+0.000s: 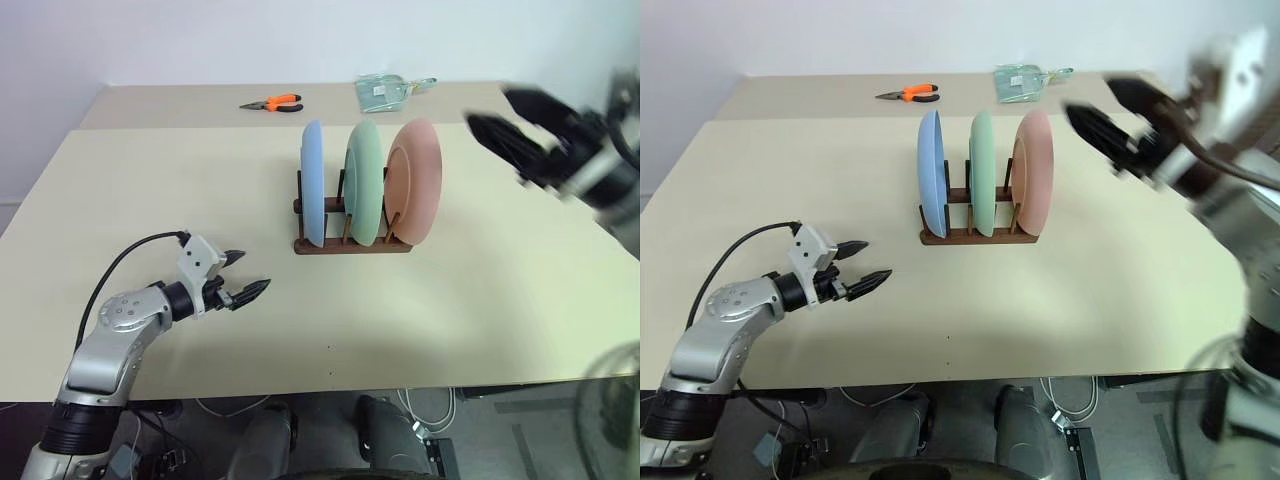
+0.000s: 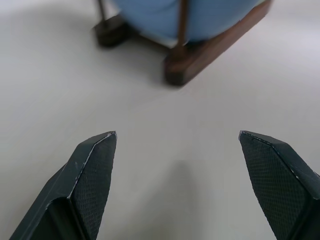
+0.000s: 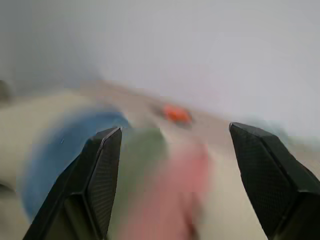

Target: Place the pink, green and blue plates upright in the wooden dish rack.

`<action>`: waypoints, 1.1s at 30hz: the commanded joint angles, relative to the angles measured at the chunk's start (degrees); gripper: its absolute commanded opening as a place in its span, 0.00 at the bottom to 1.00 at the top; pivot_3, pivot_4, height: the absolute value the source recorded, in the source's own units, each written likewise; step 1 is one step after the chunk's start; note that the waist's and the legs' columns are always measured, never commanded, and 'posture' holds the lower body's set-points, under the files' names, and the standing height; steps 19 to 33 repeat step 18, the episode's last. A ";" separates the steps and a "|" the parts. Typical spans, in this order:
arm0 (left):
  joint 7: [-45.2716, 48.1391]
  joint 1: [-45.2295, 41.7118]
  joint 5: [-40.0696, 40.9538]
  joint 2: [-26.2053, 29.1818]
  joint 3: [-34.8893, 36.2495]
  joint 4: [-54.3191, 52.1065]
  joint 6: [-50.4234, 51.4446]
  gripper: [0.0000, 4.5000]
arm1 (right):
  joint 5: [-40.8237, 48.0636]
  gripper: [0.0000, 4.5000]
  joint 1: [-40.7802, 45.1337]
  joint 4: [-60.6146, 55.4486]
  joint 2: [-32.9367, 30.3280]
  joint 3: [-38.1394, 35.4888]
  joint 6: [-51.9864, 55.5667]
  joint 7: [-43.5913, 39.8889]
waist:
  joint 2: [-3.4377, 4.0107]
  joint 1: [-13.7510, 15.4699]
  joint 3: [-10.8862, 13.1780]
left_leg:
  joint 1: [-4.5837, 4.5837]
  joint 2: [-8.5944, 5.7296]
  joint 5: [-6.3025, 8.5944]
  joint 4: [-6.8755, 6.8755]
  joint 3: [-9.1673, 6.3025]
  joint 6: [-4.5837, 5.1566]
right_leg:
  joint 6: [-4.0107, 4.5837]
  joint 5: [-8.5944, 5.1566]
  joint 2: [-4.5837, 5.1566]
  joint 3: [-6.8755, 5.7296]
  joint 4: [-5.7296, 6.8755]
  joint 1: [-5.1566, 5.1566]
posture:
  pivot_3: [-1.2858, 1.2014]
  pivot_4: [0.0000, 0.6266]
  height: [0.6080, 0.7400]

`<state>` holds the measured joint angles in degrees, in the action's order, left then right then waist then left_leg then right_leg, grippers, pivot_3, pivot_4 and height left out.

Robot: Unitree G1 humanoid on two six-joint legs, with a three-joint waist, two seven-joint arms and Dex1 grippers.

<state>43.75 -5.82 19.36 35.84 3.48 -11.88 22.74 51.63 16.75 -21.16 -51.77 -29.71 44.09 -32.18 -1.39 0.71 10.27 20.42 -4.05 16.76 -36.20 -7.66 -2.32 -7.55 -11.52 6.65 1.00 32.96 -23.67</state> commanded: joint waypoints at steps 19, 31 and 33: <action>-3.62 -2.40 -3.36 -1.02 1.99 5.17 -6.05 0.90 | -27.06 0.77 -13.76 17.97 2.86 9.56 -26.76 -14.66 | 0.15 -0.72 0.09 | -0.10 0.44 0.01 -0.10 0.55 -0.04 | 0.00 0.19 0.08 -0.04 -0.01 -0.02 | 0.52 0.24 1.00; -3.62 -2.40 -3.36 -1.02 1.99 5.17 -6.05 0.90 | -27.06 0.77 -13.76 17.97 2.86 9.56 -26.76 -14.66 | 0.15 -0.72 0.09 | -0.10 0.44 0.01 -0.10 0.55 -0.04 | 0.00 0.19 0.08 -0.04 -0.01 -0.02 | 0.52 0.24 1.00; -3.62 -2.40 -3.36 -1.02 1.99 5.17 -6.05 0.90 | -27.06 0.77 -13.76 17.97 2.86 9.56 -26.76 -14.66 | 0.15 -0.72 0.09 | -0.10 0.44 0.01 -0.10 0.55 -0.04 | 0.00 0.19 0.08 -0.04 -0.01 -0.02 | 0.52 0.24 1.00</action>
